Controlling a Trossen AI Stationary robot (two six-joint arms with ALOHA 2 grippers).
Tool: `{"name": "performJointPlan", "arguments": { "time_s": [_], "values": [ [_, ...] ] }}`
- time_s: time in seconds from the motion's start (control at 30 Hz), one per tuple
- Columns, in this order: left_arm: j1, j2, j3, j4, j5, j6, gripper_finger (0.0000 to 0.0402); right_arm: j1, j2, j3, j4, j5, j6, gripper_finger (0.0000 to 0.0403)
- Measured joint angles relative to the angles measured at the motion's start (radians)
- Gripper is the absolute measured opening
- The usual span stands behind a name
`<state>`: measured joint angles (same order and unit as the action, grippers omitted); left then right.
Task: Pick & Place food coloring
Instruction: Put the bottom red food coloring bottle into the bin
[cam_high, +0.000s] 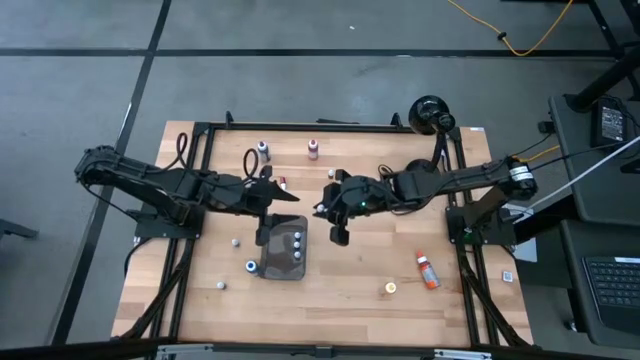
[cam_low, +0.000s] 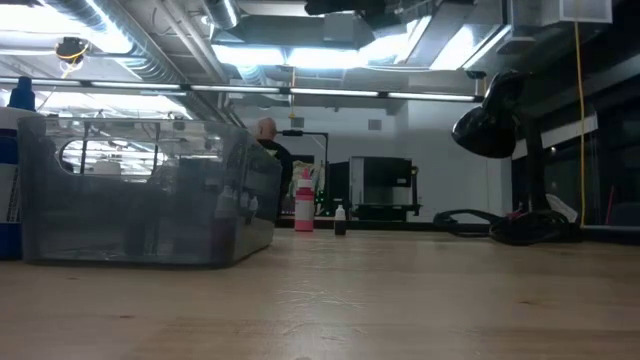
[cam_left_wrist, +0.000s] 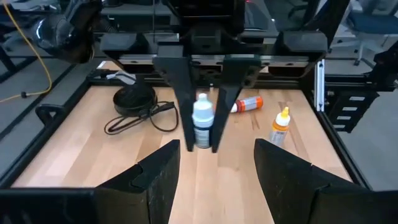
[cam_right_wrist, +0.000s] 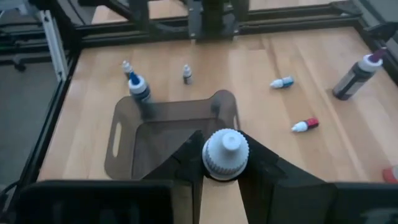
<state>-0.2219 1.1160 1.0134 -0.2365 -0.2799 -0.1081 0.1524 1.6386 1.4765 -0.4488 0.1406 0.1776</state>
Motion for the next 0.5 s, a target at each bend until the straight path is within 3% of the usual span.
{"name": "performJointPlan", "arguments": {
  "time_s": [0.5],
  "values": [
    [0.030,0.000,0.000,0.010,0.046,0.025,0.0200,-0.006,0.003,0.001,0.090,0.000,0.027,0.0078]
  ]
}}
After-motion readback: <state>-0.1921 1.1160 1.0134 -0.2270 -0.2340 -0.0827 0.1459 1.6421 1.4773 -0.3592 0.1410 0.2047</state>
